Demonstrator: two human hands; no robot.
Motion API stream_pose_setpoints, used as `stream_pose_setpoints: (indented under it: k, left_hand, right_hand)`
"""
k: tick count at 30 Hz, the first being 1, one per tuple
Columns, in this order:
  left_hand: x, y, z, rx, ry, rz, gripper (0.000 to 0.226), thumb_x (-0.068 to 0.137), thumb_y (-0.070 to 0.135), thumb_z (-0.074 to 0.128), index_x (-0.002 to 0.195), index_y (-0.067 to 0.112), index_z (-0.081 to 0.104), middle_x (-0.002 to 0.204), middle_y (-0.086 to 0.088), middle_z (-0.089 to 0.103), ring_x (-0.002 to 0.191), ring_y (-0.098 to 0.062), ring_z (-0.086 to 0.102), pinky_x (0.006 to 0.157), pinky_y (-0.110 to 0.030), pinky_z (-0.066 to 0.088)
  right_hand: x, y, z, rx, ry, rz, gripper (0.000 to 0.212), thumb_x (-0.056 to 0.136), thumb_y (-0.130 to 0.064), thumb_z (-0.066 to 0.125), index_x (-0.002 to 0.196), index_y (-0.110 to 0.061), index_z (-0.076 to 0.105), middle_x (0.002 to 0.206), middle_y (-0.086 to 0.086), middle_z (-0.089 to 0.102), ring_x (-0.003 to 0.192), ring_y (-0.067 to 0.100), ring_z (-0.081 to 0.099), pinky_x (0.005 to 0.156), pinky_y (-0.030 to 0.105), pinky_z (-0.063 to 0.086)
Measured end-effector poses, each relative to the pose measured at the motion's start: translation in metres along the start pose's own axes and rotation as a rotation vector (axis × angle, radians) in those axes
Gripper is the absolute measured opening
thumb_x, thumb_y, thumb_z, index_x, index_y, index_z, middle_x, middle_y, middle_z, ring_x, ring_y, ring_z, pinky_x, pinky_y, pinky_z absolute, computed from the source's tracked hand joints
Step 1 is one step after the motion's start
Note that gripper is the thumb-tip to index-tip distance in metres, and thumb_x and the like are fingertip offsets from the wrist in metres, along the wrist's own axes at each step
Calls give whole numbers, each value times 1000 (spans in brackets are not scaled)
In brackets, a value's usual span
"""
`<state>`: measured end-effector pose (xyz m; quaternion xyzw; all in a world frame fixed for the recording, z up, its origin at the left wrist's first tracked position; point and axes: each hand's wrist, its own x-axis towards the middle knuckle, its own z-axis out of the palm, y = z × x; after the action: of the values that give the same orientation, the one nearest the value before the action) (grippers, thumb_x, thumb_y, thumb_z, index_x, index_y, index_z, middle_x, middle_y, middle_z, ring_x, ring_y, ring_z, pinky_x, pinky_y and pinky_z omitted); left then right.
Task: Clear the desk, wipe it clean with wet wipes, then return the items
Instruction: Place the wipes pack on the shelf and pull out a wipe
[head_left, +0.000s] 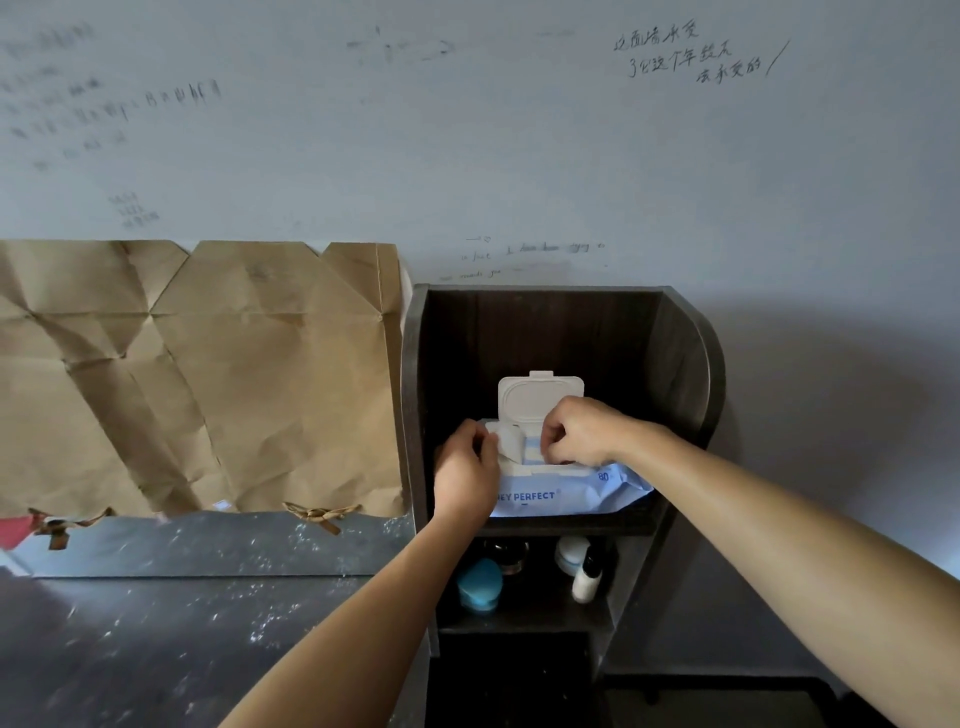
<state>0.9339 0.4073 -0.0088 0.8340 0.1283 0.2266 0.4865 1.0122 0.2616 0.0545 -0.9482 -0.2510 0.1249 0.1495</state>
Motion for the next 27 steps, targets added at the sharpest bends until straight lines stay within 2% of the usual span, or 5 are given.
stream_pose_setpoints:
  k: [4,8,11,20,27]
  left_hand:
    - [0,-1,1,18,14,18,14,95,20,50,90,8,55,77,-4,59,71,-21,54,61,-26,34]
    - [-1,-1,1,32,15,24,14,96,20,50,91,8,55,77,-2,58,69,-19,54,60,-25,35]
    - [-1,-3,1,27,12,28,14,96,20,50,89,8,55,76,-2,57,71,-21,54,60,-26,35]
    - [0,-4,2,32,5,30,15,96,21,51,90,8,55,79,-5,59,78,-26,57,64,-30,43]
    - [-1,0,-1,17,-9,-7,15,96,22,49,89,9,53,78,-3,57,72,-20,53,60,-25,35]
  right_hand:
    - [-3,2,4,26,67,-30,11,77,-18,69,86,-21,73,84,-8,68,81,10,62,75,32,56]
    - [-3,5,5,31,20,-19,8,77,-17,66,78,-20,73,81,-4,70,78,15,65,73,40,58]
    - [-7,3,7,40,105,-37,9,79,-17,68,85,-19,74,85,-6,70,81,12,64,75,33,56]
    - [-7,-4,15,-323,91,-71,16,89,-13,49,86,-23,60,98,-2,56,84,21,56,73,38,50]
    - [-5,2,8,-148,53,-23,21,93,-19,40,91,-11,59,97,5,62,86,24,58,79,43,51]
